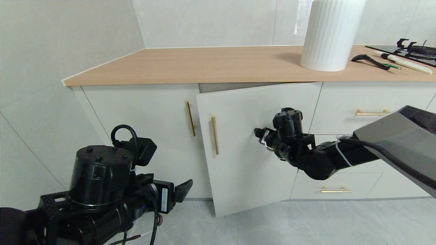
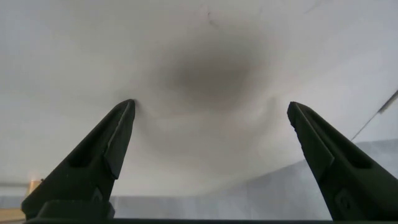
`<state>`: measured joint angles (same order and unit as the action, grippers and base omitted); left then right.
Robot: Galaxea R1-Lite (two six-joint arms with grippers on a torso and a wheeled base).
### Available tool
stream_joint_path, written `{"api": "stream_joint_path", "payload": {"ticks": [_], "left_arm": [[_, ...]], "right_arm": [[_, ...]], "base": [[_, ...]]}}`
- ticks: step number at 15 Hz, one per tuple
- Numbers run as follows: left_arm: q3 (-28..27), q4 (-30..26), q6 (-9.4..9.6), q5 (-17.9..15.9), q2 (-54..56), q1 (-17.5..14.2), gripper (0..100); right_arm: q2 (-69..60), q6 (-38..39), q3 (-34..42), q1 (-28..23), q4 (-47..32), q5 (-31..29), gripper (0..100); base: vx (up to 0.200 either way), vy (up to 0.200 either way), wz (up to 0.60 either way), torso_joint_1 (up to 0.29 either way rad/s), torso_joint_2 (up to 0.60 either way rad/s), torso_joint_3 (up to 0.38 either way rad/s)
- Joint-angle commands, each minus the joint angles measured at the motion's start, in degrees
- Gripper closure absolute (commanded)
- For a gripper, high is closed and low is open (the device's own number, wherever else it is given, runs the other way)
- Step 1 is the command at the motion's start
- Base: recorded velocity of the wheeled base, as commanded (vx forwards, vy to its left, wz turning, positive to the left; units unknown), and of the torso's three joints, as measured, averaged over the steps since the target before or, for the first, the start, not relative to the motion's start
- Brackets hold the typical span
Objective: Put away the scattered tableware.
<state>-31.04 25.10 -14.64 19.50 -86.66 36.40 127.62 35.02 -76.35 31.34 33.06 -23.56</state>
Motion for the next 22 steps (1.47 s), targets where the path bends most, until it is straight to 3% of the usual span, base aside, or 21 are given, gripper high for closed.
{"api": "stream_joint_path", "payload": {"ticks": [1,6,17,20,22], "left_arm": [[0.01,0.04,-0.04,0.01,-0.09,-0.01,0],[0.01,0.04,-0.12,0.01,0.0,-0.01,0],[0.01,0.04,-0.12,0.01,0.09,-0.01,0],[0.01,0.04,-0.12,0.01,0.09,-0.01,0],[0.01,0.04,-0.12,0.01,0.18,-0.1,0]], "right_arm": [[2.63,0.31,-1.61,-0.14,-0.01,-0.25,0],[5.36,1.8,-6.36,-1.37,-0.28,-4.38,0],[8.52,1.8,-10.75,-5.85,-0.72,-6.49,0],[7.29,1.8,-9.7,-5.85,-0.81,-6.49,0],[1.66,1.63,-3.02,-4.36,-0.72,-2.89,0]], "base": [[0.0,0.0,0.0,0.0,0.0,0.0],[0.0,0.0,0.0,0.0,0.0,0.0],[0.0,0.0,0.0,0.0,0.0,0.0],[0.0,0.0,0.0,0.0,0.0,0.0],[0.0,0.0,0.0,0.0,0.0,0.0]]}}
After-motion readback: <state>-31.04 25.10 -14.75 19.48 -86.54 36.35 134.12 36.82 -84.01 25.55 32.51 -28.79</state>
